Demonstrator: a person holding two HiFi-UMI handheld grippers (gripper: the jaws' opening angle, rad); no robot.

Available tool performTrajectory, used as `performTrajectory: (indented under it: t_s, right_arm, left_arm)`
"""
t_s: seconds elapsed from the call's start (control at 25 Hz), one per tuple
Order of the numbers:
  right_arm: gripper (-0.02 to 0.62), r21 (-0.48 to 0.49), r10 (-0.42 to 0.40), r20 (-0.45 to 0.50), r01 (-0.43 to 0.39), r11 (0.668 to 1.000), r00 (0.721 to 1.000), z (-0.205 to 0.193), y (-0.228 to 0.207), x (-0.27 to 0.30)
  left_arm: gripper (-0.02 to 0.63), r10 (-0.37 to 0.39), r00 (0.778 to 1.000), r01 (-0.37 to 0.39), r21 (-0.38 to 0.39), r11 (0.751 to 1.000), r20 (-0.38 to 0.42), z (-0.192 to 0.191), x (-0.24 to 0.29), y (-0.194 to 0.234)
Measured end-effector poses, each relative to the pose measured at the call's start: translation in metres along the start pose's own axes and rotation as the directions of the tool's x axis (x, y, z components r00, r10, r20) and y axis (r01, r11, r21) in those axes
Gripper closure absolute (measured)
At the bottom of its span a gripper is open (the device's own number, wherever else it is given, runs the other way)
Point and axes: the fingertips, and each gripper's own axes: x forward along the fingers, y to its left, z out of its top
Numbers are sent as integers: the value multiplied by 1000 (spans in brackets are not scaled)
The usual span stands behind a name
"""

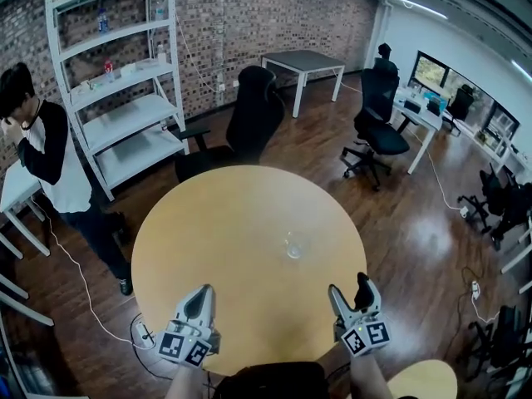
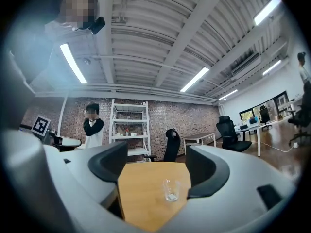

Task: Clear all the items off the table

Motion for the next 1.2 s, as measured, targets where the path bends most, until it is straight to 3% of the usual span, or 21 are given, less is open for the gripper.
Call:
performTrajectory:
  t_s: [0.16,0.36,0.44,0.48,0.56,0.64,0.72,0.92,1.12,1.2]
  right_arm:
    - [213,-24,-60,-7,60,998,998,-2,-18,-20]
    - [240,-3,-115,28,115,993,993,6,-22,-42]
    - [375,-5,-120,44,120,993,992,9,-24,-56]
    - [381,-13,-128,48,129,992,991,10,-26,-64]
    - [461,-40,-155,53,157,987,986,14,-32,-86]
    - [592,-62,-214,58,217,974,975,23,-40,-124]
    - [595,-68,-306,63,310,948,950,30,-51,-170]
    - [594,-75,-518,88,524,848,851,36,-84,-267]
    - [594,-54,-665,100,671,739,740,43,-117,-365]
    - [594,-54,-715,104,722,690,691,49,-129,-408]
  left_arm:
    - [614,-20,1000,20,-20,1000,-3,-8,8,-5]
    - [614,-99,994,98,-28,995,-42,-14,24,-23]
    - [614,-144,987,143,-29,989,-64,-22,36,-36]
    - [614,-168,983,167,-31,986,-74,-27,42,-44]
    - [614,-217,972,214,-37,976,-92,-35,51,-68]
    - [614,-276,955,271,-53,961,-112,-40,53,-102]
    - [614,-357,924,349,-80,934,-137,-49,57,-139]
    - [614,-549,817,530,-146,835,-174,-83,78,-226]
    - [614,-667,717,632,-215,745,-203,-129,92,-321]
    - [614,-716,668,671,-253,697,-203,-145,91,-367]
